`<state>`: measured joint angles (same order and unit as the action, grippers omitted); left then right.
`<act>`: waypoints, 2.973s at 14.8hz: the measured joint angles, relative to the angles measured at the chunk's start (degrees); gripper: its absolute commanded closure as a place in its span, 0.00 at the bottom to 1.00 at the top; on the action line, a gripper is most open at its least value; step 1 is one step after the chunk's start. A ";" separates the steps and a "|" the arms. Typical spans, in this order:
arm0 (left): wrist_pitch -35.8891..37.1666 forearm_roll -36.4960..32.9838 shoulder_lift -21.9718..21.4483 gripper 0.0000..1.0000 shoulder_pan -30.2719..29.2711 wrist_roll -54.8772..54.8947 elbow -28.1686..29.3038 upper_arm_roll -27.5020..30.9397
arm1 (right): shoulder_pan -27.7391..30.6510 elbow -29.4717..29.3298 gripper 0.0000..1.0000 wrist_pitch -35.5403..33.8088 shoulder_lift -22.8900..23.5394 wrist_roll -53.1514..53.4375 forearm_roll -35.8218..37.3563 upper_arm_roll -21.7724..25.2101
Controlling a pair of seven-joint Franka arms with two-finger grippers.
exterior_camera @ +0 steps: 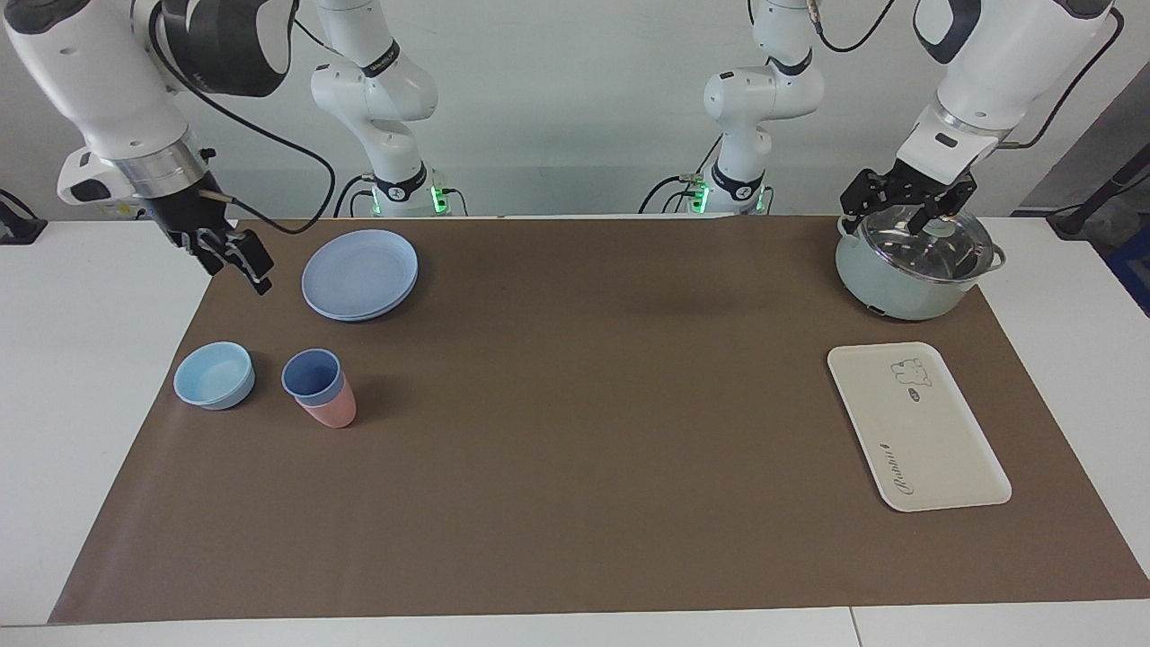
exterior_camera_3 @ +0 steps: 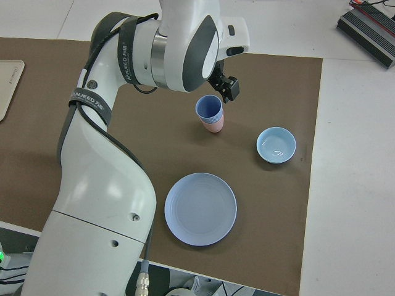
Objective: Place cup on tray
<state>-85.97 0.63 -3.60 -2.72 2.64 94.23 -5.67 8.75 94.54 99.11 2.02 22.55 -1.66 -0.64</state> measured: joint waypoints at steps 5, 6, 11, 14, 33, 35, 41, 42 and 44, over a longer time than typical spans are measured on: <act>0.00 0.00 0.00 0.00 0.00 0.00 0.00 0.00 | 6.44 -0.15 0.10 3.74 7.64 2.01 -6.10 0.19; 0.00 0.00 0.00 0.00 0.00 0.00 0.00 0.00 | 6.93 -0.39 0.10 5.16 9.32 3.14 -7.38 0.21; 0.00 0.00 0.00 0.00 0.00 0.00 0.00 0.00 | 7.38 -1.15 0.10 10.47 16.84 10.87 -10.58 0.17; 0.00 0.00 0.00 0.00 0.00 0.00 0.00 0.00 | 7.96 -1.67 0.10 11.16 20.81 13.35 -15.14 0.24; 0.00 0.00 0.00 0.00 0.00 0.00 0.00 0.00 | 8.99 -3.33 0.04 4.10 31.91 23.38 -31.05 -0.50; 0.00 0.00 0.00 0.00 0.00 0.00 0.00 0.00 | 8.99 -2.27 0.04 3.85 31.30 23.38 -32.29 -0.50; 0.00 0.00 0.00 0.00 0.00 0.00 0.00 0.00 | 8.83 0.22 0.05 3.85 30.49 23.38 -37.30 -0.54; 0.00 0.00 0.00 0.00 0.00 0.00 0.00 0.00 | 8.68 0.73 0.08 3.85 30.37 23.38 -38.09 -0.57; 0.00 0.00 0.00 0.00 0.00 0.00 0.00 0.00 | 7.94 1.37 0.38 3.86 30.11 23.38 -38.64 -0.60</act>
<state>-85.97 0.63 -3.60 -2.72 2.64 94.23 -5.67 16.69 95.90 102.98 32.13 45.93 -40.30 -1.24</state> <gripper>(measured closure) 0.000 0.057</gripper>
